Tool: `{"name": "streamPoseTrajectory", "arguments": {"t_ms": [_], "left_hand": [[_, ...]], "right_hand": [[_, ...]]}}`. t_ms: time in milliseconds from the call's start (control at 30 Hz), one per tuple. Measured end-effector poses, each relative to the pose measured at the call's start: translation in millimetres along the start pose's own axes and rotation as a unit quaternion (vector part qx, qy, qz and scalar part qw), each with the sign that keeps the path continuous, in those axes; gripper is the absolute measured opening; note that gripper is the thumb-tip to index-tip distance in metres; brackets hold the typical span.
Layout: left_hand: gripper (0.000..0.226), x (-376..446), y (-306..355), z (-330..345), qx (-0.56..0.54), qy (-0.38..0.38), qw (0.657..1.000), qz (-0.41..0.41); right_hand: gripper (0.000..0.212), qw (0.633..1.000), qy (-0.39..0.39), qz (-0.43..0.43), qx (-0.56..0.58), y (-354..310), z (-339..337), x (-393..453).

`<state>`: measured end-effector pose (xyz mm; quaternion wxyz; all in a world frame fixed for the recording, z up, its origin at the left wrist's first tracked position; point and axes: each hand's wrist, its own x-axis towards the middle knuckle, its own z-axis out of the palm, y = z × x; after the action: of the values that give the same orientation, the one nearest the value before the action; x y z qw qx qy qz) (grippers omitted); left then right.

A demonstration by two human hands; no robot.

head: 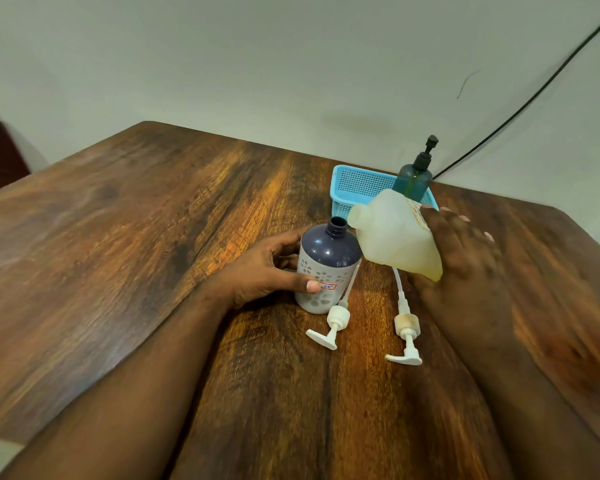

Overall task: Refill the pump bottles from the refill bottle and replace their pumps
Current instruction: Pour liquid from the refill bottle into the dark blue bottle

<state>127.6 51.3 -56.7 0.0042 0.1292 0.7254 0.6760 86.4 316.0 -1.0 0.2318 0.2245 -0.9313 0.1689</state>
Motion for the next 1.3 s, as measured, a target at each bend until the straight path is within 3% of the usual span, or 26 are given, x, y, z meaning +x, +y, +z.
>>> {"name": "streamPoseTrajectory", "arguments": {"t_ms": [100,200,333,533,767,900,967,1033,1100,1200,1300], "left_hand": [[0.064,-0.8,1.2,0.6,-0.006,0.000,1.000,0.003],[0.063,-1.5,2.3,1.2,-0.011,0.000,1.000,0.004],[0.063,-1.5,1.5,2.4,-0.014,0.005,1.000,0.008],[0.063,-0.9,-0.5,0.3,-0.022,0.010,1.000,-0.010],[0.061,0.0,-1.9,0.1,-0.029,-0.002,1.000,-0.006],[0.063,0.4,-3.7,0.1,-0.037,-0.008,0.999,-0.003],[0.063,0.5,-5.0,-0.2,-0.034,-0.007,0.999,-0.001],[0.063,0.8,-5.9,-0.7,-0.028,-0.003,1.000,-0.006],[0.061,1.4,-6.0,-0.9,-0.022,0.000,1.000,-0.013],[0.062,2.0,-6.1,-2.2,-0.011,0.004,1.000,-0.021],[0.073,1.8,-6.8,-2.0,0.003,0.011,1.000,-0.022]], "right_hand": [[0.081,0.999,-0.004,0.014,0.048,7.8,9.6,-3.2],[0.083,0.979,0.007,0.099,0.178,12.3,23.4,-9.5],[0.083,0.920,0.033,0.217,0.325,24.4,39.5,-11.9],[0.075,0.839,0.068,0.283,0.460,41.2,48.5,-7.1],[0.088,0.832,0.045,0.282,0.475,46.5,52.8,-6.6],[0.111,0.793,0.068,0.337,0.503,48.5,43.6,-17.6],[0.108,0.826,0.118,0.351,0.426,44.3,34.4,-29.3],[0.087,0.882,0.158,0.292,0.335,37.9,26.6,-42.6],[0.059,0.922,0.142,0.172,0.317,30.5,23.6,-51.1],[0.031,0.964,0.014,0.000,0.265,16.0,25.6,-50.5],[0.027,0.966,-0.126,-0.130,0.185,-2.9,27.1,-40.4]]}}
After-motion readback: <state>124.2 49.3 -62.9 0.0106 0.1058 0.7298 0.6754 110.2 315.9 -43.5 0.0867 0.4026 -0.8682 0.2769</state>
